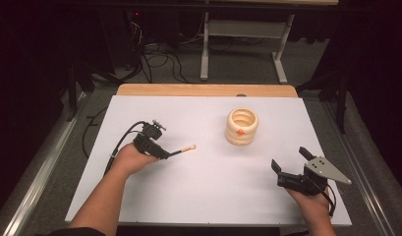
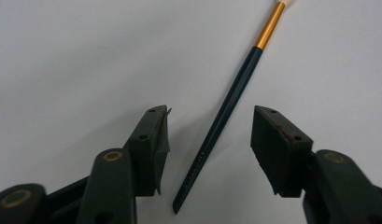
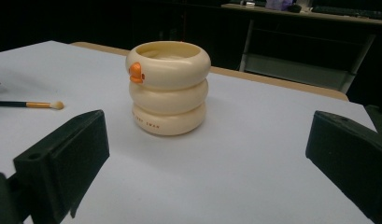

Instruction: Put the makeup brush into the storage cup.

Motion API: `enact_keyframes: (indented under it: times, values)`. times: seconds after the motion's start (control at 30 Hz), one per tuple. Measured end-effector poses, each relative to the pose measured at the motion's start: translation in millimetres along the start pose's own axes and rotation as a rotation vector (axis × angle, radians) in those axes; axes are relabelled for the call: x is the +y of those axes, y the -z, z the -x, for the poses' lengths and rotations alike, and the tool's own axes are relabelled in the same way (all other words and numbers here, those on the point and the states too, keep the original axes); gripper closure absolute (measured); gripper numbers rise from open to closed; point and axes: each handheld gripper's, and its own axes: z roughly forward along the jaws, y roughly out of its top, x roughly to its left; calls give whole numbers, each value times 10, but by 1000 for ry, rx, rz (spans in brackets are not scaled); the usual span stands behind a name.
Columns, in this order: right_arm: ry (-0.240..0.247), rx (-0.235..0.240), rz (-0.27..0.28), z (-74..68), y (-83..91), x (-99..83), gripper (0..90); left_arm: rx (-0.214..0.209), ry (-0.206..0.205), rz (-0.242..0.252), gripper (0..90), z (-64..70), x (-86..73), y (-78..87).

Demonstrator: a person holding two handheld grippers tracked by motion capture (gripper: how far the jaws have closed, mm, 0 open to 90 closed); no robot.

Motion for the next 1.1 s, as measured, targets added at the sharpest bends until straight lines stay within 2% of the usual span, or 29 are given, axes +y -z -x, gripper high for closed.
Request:
enact_keyframes:
  times: [0.2,0.4,0.53,0.7,0.87,1.1]
  values:
    - [-1,2,-1,-2,-2,-1,9,-16,-26,-13,556,15,8,-22]
    - [-9,5,1,-5,-4,1,8,-9,-29,-20,602,11,14,-42]
    - [-7,7,0,-5,-7,0,9,-27,-38,-35,629,20,20,-74]
    - [-11,9,3,-4,-8,2,9,-12,-60,-50,666,42,35,-100]
    - [-14,11,3,-5,-6,3,9,-18,-57,-62,677,40,41,-114]
    - [-14,14,6,-3,-9,3,9,11,-98,-86,677,91,76,-131]
